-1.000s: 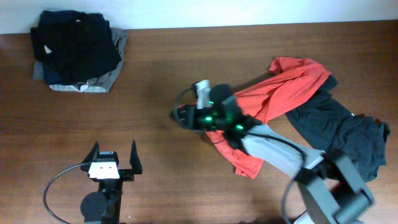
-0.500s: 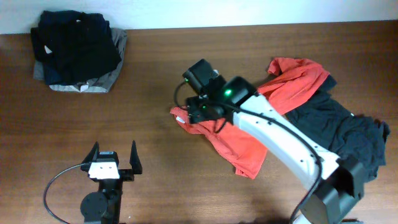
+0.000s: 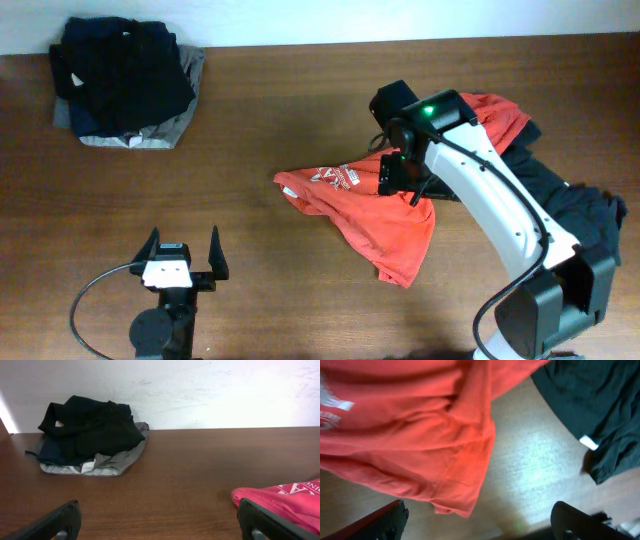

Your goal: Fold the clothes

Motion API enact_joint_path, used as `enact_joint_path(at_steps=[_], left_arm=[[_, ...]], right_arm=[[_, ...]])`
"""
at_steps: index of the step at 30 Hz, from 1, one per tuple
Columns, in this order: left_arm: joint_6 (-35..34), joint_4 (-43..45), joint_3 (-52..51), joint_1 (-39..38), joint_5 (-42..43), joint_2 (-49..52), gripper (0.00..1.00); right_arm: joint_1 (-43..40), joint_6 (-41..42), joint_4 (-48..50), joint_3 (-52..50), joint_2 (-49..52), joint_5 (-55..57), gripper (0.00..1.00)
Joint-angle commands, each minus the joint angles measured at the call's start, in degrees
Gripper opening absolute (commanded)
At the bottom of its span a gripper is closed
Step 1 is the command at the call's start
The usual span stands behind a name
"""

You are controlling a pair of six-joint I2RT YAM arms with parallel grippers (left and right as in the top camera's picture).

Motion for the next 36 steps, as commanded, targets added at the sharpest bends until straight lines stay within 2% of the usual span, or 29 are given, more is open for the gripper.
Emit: enact_joint_path(at_steps=[1,5,12,20,25,29,32,34,36], left_arm=[[1.1,-0.2,-0.2,0.4,0.8,-0.4,0.99],[1.1,-0.2,-0.2,0.4,0.8,-0.4,0.99],[1.1,-0.2,-0.2,0.4,0.8,-0.4,0.99],[1.1,-0.2,-0.2,0.4,0.8,-0.4,0.99],[1.1,-0.2,-0.2,0.4,0.8,-0.4,0.99],[1.1,-0.2,-0.2,0.4,0.8,-0.4,0.99],[1.1,-0.2,-0.2,0.4,0.8,-0.4,0.99],[1.1,-0.2,-0.2,0.4,0.8,-0.4,0.99],[1.1,-0.2,-0.2,0.4,0.8,-0.4,0.99]], right_arm=[[0.2,0.6,-0.1,-4.5,-0.5,-2.7,0.96],[1.0,0.6,3.3,-11.3,-0.5,-5.6,0.93],[1.0,0.6,16.3,-25.9,-0.5,-17.7,0.89],[1.0,0.6,23.7,-34.0,-0.5,-23.5,0.88],[1.0,0.6,29.2,-38.0,-0.5,-26.8,0.81],[1.0,0.6,32.8,-40.3,-0.5,-28.0,0.67],[1.0,0.6,32.8,-40.3,-0.5,-26.9,0.49],[1.0,0.4,33.4,-40.0,-0.5,-24.8,0.32],[1.0,-0.9,34.4,-39.6,-0.5,-24.9,0.06]])
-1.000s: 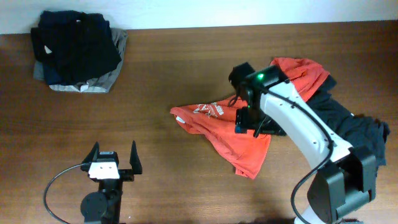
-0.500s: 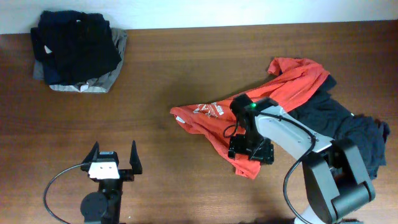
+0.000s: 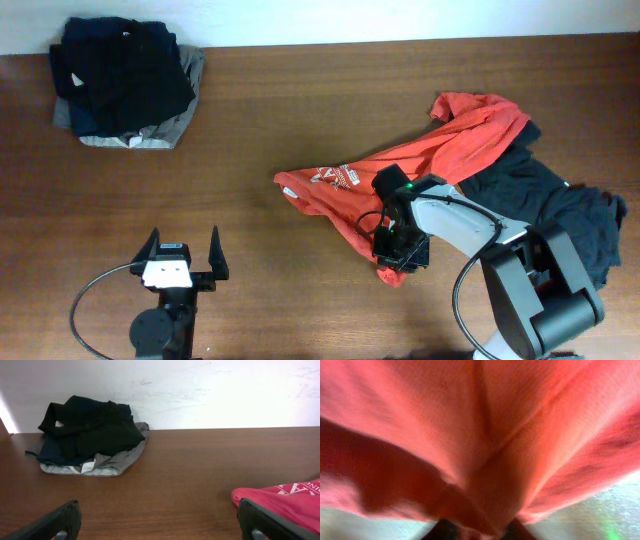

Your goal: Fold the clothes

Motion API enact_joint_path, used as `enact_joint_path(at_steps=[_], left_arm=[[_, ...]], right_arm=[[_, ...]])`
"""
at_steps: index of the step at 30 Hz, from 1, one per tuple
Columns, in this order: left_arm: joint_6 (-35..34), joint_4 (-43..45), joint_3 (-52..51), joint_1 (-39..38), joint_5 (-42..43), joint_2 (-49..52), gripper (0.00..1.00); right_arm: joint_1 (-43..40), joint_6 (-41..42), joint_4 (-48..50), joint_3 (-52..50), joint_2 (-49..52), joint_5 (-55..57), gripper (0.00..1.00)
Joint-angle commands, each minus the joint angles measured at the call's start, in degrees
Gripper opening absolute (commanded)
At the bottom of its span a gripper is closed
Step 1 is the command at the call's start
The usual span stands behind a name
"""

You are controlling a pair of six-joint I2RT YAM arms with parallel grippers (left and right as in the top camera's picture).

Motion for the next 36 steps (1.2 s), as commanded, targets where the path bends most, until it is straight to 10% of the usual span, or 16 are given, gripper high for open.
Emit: enact_joint_path(at_steps=[1,18,28,36], left_arm=[[1.1,-0.2,-0.2,0.4,0.8,-0.4,0.99],[1.1,-0.2,-0.2,0.4,0.8,-0.4,0.99],[1.1,-0.2,-0.2,0.4,0.8,-0.4,0.99],[1.1,-0.2,-0.2,0.4,0.8,-0.4,0.99]], right_arm=[[0.4,-2.2,1.6,0.5,-0.4,1.2,0.04],[8.6,-10.4,3.5,32.0,-0.4,-3.6,0.04],[18.3,-8.7,14.1,33.4,2.6,-3.6,0.04],[19.7,-13.5,16.3,33.5,5.2,-3.5,0.52]])
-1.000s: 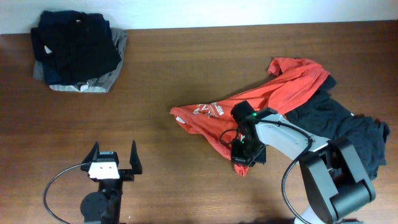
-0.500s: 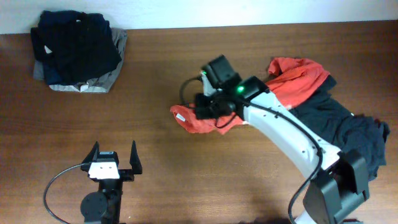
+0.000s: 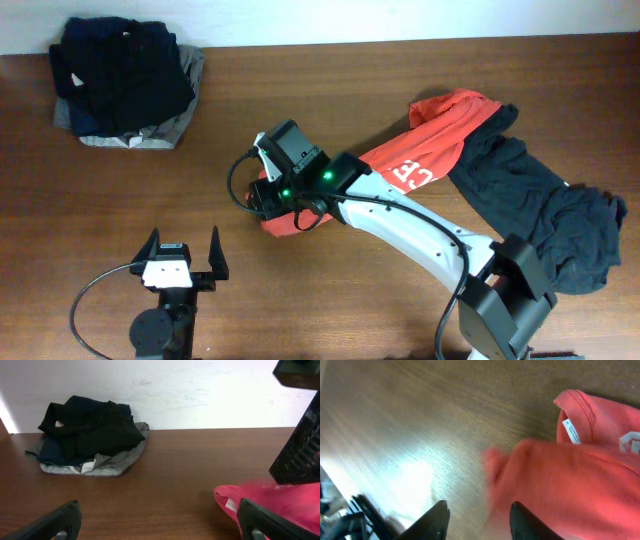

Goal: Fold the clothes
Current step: 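Pull the red T-shirt leftward with the right gripper to spread it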

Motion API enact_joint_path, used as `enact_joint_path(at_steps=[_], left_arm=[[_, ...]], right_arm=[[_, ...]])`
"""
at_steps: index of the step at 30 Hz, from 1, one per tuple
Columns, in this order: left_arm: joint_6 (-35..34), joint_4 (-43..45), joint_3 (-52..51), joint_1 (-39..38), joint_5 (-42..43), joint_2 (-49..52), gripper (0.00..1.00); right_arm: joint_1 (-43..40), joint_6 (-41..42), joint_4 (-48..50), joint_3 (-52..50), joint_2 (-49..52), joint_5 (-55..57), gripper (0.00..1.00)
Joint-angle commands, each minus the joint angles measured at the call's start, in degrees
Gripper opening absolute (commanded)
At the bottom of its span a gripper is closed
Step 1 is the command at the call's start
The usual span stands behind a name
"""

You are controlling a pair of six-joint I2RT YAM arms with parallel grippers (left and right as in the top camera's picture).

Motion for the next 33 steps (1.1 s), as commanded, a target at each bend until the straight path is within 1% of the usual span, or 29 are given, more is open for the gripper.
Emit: enact_joint_path(at_steps=[1,2,3,5,8,11,14,17,19,21,24,27,33], left_arm=[[1.1,-0.2,-0.2,0.4,0.8,-0.4,0.99],[1.1,-0.2,-0.2,0.4,0.8,-0.4,0.99],[1.1,-0.2,-0.2,0.4,0.8,-0.4,0.99],[1.1,-0.2,-0.2,0.4,0.8,-0.4,0.99],[1.1,-0.2,-0.2,0.4,0.8,-0.4,0.99],[1.1,-0.2,-0.2,0.4,0.8,-0.4,0.99],[1.1,-0.2,-0.2,0.4,0.8,-0.4,0.99],[1.1,-0.2,-0.2,0.4,0.8,-0.4,0.99],[1.1,-0.2,-0.2,0.4,0.8,-0.4,0.99],[1.1,-0.2,-0.2,0.4,0.8,-0.4,0.99],[1.1,-0.2,-0.2,0.4,0.8,-0.4,0.99],[1.1,-0.2,-0.2,0.4,0.8,-0.4,0.99],[1.1,-0.2,-0.2,0.4,0.8,-0.4,0.99]], right_arm=[[-1.4,-3.5,-0.3,1.3,0.0,-0.2,0.68],[-2.1,-4.2,-1.3,1.8,0.0,0.0,0.75],[-3.1,-4.3,-3.2,2.7,0.0,1.1,0.79],[-5.7,-4.3,-8.0,4.7,0.0,2.7,0.81],[-9.4,-3.8,-14.2,6.9,0.0,2.2,0.84],[-12.0,-2.3,-18.1,7.0,0.0,1.2,0.86],[-13.0,-1.2,-19.8,5.6,0.1,1.1,0.86],[-12.8,-0.3,-17.6,3.5,0.3,0.8,0.85],[-12.4,1.3,-15.5,2.0,0.8,-0.5,0.80],[-12.0,3.3,-13.8,0.6,1.5,-2.2,0.79],[-11.7,6.9,-13.6,-0.6,3.3,-2.0,0.75],[-11.7,8.3,-13.3,-1.8,5.0,-2.1,0.72],[-11.7,9.3,-12.3,-2.4,6.8,-1.8,0.72]])
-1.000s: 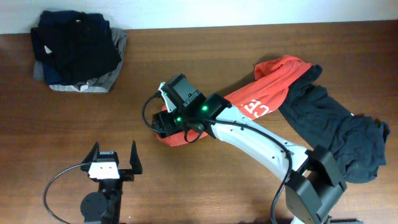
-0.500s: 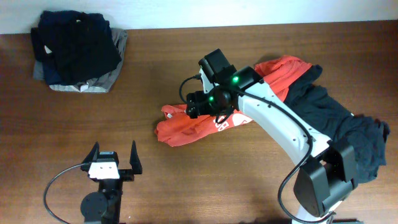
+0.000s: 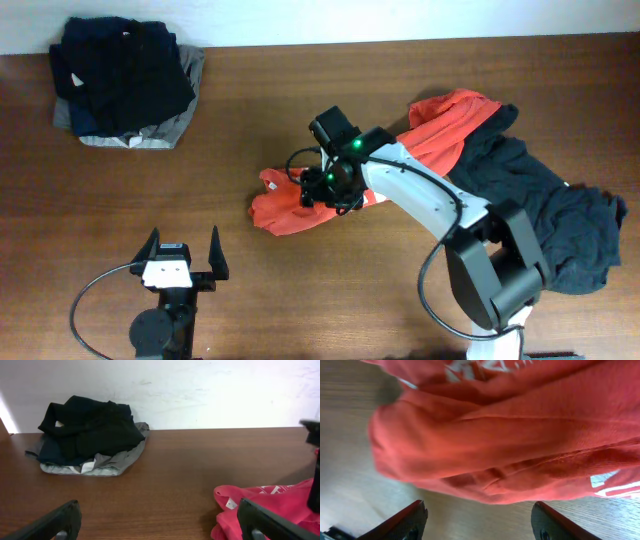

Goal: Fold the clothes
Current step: 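Pull the red T-shirt leftward with the right gripper to spread it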

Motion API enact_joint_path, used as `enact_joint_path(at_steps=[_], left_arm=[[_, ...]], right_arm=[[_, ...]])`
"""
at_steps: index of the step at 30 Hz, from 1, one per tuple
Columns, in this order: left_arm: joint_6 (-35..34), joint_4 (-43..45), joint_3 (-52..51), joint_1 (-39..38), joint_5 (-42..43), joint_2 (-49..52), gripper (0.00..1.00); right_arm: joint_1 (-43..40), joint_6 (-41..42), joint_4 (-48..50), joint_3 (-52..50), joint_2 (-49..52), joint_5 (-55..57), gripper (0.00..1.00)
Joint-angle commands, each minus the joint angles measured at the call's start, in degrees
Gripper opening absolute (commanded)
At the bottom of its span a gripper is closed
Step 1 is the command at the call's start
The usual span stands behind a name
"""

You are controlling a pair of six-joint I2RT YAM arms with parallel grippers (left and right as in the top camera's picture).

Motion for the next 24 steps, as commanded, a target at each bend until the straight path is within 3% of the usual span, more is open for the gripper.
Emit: enact_joint_path(at_steps=[1,24], left_arm=[[1.1,-0.2,-0.2,0.4,0.8,-0.4,0.99],[1.1,-0.2,-0.2,0.4,0.8,-0.4,0.99]], right_arm=[[0.3,2.2,0.4,-0.4,0.2,-0.4,0.71],[0.3,8.2,5.8,-3.4,2.4,5.6,0.65]])
